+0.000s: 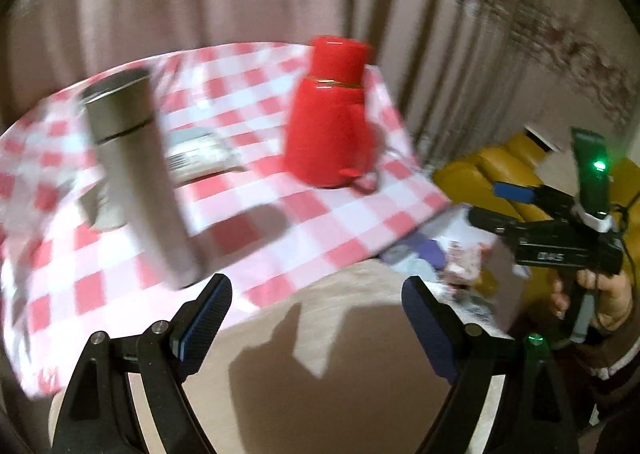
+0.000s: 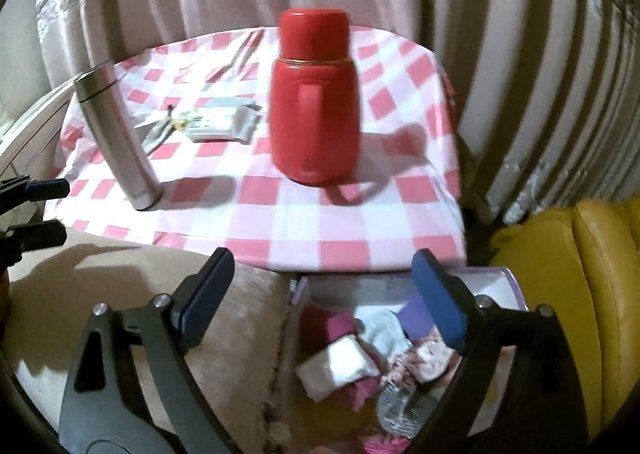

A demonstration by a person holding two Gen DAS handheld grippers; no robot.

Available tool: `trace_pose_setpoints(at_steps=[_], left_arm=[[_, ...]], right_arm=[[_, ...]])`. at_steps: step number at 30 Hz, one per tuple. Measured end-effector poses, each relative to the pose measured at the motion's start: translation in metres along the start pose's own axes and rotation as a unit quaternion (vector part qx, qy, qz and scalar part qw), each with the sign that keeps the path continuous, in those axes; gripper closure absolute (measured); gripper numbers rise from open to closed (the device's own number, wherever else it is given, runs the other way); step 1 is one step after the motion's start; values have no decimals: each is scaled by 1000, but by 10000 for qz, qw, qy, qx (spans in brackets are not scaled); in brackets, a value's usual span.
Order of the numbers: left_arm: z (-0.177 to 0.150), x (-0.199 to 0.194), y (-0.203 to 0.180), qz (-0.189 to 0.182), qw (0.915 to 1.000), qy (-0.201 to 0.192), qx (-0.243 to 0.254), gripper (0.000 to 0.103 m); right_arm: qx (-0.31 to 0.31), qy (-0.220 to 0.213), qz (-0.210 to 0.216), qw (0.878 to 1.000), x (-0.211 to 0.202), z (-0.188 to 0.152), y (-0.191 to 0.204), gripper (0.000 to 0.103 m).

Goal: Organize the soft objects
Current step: 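Move both tools back over the table toward the grey pouch and wipes pack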

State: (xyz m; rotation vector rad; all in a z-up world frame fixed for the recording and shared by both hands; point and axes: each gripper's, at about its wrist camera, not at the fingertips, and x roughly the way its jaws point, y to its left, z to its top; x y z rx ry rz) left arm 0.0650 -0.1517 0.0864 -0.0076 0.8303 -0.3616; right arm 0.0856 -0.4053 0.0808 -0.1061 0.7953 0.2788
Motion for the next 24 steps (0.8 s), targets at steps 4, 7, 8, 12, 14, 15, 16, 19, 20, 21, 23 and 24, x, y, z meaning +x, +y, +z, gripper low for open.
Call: trace_pose_setpoints(at_steps=[4, 7, 8, 12, 14, 15, 16, 19, 20, 21, 23, 24], left_arm=[[-10, -9, 46, 383, 9978, -35, -534, 15], [-15, -17, 86, 723, 9921, -92, -1021, 15], [-16, -19, 97, 820, 9899, -108, -1152, 15], [-19, -24, 134, 1122, 9821, -169, -1500, 16], [-18, -24, 148, 1231, 9795, -181, -1585, 16], [-18, -24, 152, 1268, 9787, -183, -1603, 16], [-17, -23, 158, 1310, 9779, -176, -1622, 16], [-15, -19, 170, 1399, 9761, -158, -1653, 16], [-13, -17, 175, 1432, 9754, -152, -1668, 16], [-11, -15, 178, 1452, 9750, -151, -1678, 16], [-5, -12, 186, 1507, 9738, -160, -1694, 16], [-3, -10, 190, 1523, 9735, -166, -1701, 16]], right_arm=[[-167, 35, 149, 9997, 10, 9, 20, 11], [-324, 25, 268, 9991, 18, 15, 36, 11], [-345, 35, 306, 9989, 20, 17, 40, 11], [-429, 69, 511, 9977, 37, 33, 54, 11], [-573, 68, 502, 9971, 44, 41, 62, 11], [-641, 69, 511, 9966, 48, 45, 67, 11], [-690, 72, 538, 9961, 52, 50, 72, 11], [-832, 60, 648, 9944, 65, 65, 85, 11], [-885, 40, 659, 9939, 69, 69, 89, 11], [-949, 13, 676, 9932, 74, 76, 94, 11], [-1020, -19, 705, 9923, 82, 86, 100, 11], [-1063, -24, 731, 9916, 89, 92, 104, 11]])
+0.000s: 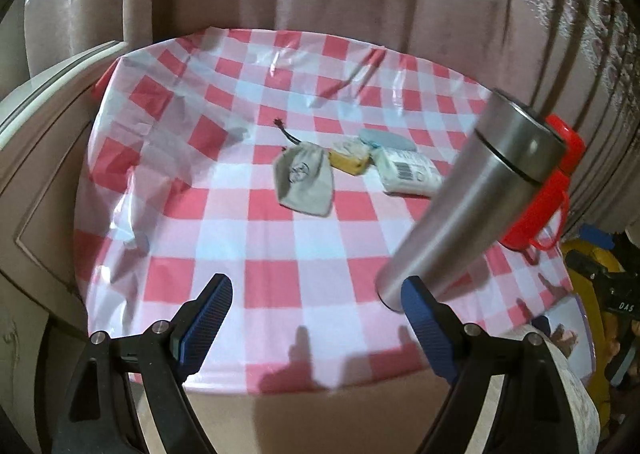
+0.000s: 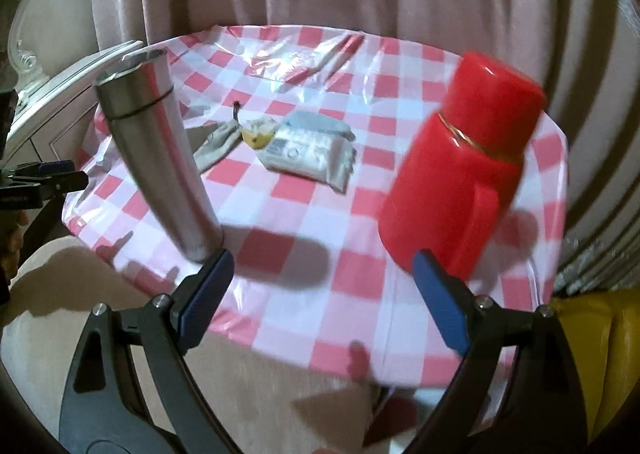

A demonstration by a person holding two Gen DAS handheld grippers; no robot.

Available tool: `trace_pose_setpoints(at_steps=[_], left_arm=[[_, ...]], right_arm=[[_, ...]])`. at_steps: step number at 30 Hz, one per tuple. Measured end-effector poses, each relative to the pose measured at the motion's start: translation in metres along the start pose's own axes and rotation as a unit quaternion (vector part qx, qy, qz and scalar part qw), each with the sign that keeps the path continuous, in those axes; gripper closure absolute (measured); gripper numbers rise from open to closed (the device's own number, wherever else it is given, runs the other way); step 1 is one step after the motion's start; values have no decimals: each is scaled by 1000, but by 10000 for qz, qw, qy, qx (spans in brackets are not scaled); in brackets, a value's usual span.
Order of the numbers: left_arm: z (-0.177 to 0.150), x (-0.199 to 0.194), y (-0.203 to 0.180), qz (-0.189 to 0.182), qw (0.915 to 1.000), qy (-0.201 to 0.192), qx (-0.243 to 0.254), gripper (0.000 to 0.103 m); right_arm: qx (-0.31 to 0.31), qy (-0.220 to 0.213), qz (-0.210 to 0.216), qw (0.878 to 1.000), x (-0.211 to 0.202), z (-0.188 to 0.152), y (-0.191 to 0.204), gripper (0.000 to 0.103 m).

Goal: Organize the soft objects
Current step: 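Move both tools back over the table toward the grey pouch and wipes pack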

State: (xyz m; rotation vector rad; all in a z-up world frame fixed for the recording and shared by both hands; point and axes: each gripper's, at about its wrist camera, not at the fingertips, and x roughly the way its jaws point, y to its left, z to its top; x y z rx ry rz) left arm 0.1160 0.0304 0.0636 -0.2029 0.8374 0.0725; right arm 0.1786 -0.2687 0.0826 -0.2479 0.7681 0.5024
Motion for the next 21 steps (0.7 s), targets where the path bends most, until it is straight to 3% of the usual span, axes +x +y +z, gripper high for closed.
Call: trace_pose_setpoints(at_steps=[13, 21], left_arm=[[48, 50, 30, 231, 9997, 64, -15, 16], [78, 95, 31, 180, 9996, 139, 188, 16]], right_arm=[[162, 94, 280, 9994, 80, 75, -7, 11], [460, 335, 489, 9972, 139, 102, -9, 9]])
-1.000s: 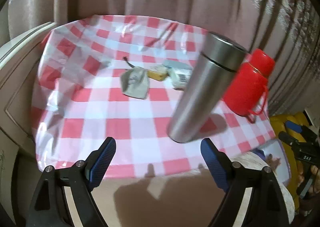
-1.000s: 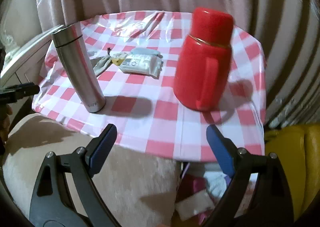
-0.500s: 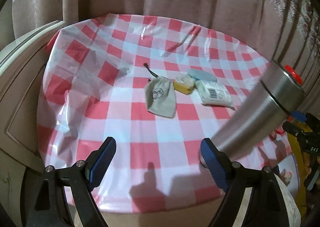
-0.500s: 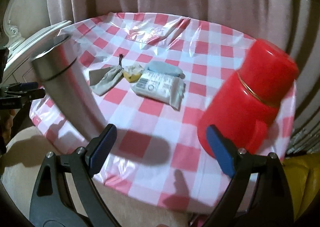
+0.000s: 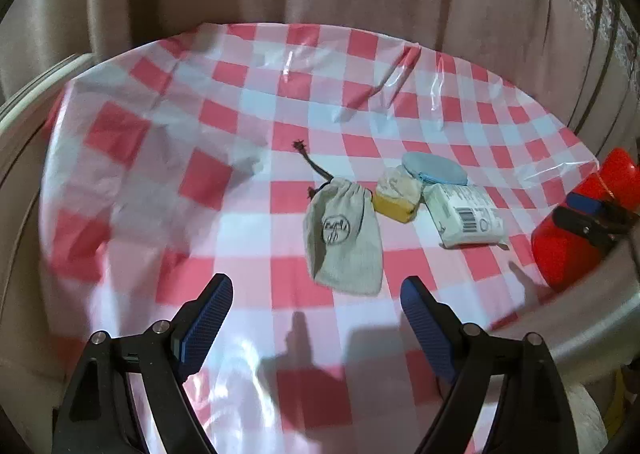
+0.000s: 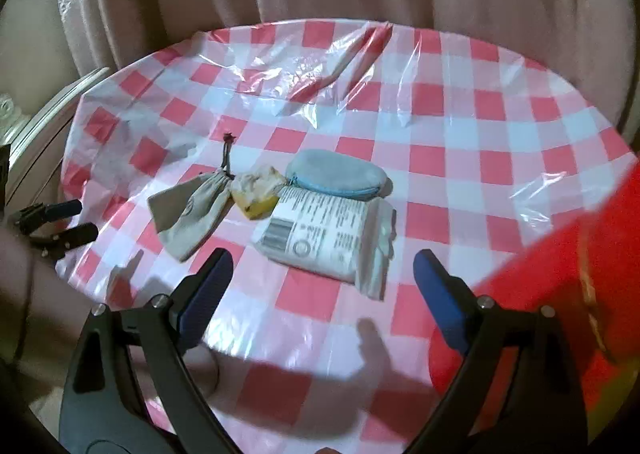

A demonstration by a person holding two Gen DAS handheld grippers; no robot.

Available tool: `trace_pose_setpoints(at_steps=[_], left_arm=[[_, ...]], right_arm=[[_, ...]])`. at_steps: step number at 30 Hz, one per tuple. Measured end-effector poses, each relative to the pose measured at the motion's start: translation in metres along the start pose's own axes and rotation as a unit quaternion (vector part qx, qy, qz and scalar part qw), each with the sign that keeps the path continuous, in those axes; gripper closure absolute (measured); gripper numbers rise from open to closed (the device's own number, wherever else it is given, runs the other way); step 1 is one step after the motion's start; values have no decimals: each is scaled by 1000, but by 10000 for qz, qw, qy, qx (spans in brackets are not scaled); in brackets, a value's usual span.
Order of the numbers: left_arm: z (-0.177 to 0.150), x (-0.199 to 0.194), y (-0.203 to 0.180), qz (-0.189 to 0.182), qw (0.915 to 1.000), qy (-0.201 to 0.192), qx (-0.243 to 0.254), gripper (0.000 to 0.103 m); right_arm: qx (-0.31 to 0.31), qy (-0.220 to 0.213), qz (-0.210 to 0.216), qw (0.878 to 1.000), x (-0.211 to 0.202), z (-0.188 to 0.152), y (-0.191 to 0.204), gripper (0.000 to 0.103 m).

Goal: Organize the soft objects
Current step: 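Move both tools back over the table toward the grey pouch and wipes pack, then grasp the grey drawstring pouch with the left tool while the right tool grasps the white wipes pack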

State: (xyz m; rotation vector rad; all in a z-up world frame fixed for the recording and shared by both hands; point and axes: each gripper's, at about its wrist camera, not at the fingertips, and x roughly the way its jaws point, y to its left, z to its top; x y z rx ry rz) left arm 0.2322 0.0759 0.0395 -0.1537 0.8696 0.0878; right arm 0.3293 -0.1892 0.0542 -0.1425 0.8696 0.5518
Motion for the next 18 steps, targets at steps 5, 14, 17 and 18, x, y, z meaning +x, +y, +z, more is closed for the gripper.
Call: trace_pose_setpoints(at_steps=[5, 14, 17, 18], left_arm=[[19, 37, -2, -110, 9999, 94, 92, 16], [29, 91, -1, -258, 9986, 452, -63, 15], [27, 105, -6, -280, 9979, 579, 1, 15], [27, 108, -7, -276, 9978, 597, 21, 15]], right_arm=[[126, 186, 100, 9997, 34, 10, -3, 5], [195, 504, 259, 9982, 82, 18, 4, 1], [196, 558, 181, 9981, 93, 19, 6, 1], [207, 574, 149, 9980, 96, 20, 6, 1]])
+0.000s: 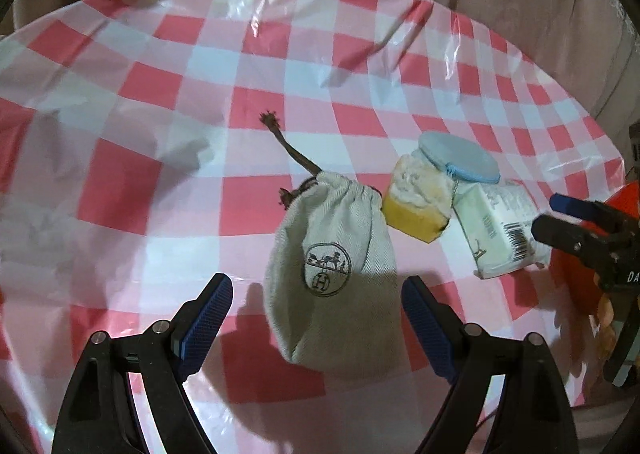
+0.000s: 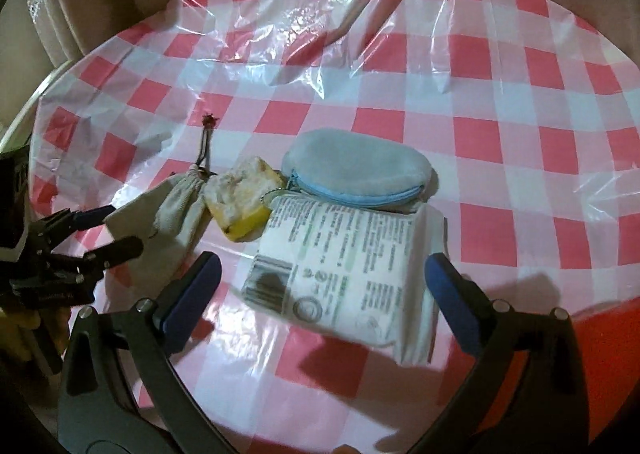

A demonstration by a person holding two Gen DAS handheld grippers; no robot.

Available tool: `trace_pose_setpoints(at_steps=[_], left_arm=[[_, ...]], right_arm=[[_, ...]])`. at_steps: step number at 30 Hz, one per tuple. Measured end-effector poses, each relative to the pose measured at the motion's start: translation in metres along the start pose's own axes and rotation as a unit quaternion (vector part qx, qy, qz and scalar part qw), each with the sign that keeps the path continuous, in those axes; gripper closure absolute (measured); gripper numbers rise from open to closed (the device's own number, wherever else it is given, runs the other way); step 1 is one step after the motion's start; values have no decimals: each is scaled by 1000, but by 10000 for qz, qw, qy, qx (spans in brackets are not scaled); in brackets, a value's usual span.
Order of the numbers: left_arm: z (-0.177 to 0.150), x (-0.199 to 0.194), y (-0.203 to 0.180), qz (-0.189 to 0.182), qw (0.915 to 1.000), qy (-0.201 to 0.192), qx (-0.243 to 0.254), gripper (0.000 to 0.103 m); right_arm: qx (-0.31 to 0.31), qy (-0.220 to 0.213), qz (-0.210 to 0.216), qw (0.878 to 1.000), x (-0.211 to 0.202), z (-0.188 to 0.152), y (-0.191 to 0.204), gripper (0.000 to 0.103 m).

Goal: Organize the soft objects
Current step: 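Grasp the grey drawstring pouch with the left tool while the right tool grasps the white wipes pack, then carry the pouch and wipes pack over the white box and open both tools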

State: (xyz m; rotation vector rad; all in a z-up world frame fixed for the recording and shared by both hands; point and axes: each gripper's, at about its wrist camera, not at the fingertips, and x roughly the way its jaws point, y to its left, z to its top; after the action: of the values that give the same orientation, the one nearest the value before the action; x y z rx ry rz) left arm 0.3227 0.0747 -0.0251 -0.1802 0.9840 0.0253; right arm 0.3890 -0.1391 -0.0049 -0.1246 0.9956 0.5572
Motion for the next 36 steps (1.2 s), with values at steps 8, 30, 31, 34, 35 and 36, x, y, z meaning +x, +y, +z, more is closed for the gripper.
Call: trace_pose_setpoints(at_steps=[8, 30, 31, 34, 35, 36], left_arm=[[-2, 23, -11, 88, 9996, 176, 205, 14], [-14, 11, -20, 159, 9990, 158, 391, 97], [-15, 7, -19, 143, 9992, 132, 355, 97], [-20, -3, -19, 126, 9994, 85, 306, 98], [-21, -7, -18, 127, 9995, 65, 282, 98], [-22, -10, -18, 131, 9996, 50, 260, 98]], right_arm=[[-191, 150, -353, 9991, 22, -2, 9, 1], [-156, -40, -516, 9985, 1, -30, 2, 6], [-165, -57, -532, 9984, -3, -33, 2, 6], [-139, -110, -548, 9983, -16, -39, 2, 6], [-121, -127, -538, 9984, -20, -41, 2, 6], [-109, -143, -522, 9985, -25, -44, 2, 6]])
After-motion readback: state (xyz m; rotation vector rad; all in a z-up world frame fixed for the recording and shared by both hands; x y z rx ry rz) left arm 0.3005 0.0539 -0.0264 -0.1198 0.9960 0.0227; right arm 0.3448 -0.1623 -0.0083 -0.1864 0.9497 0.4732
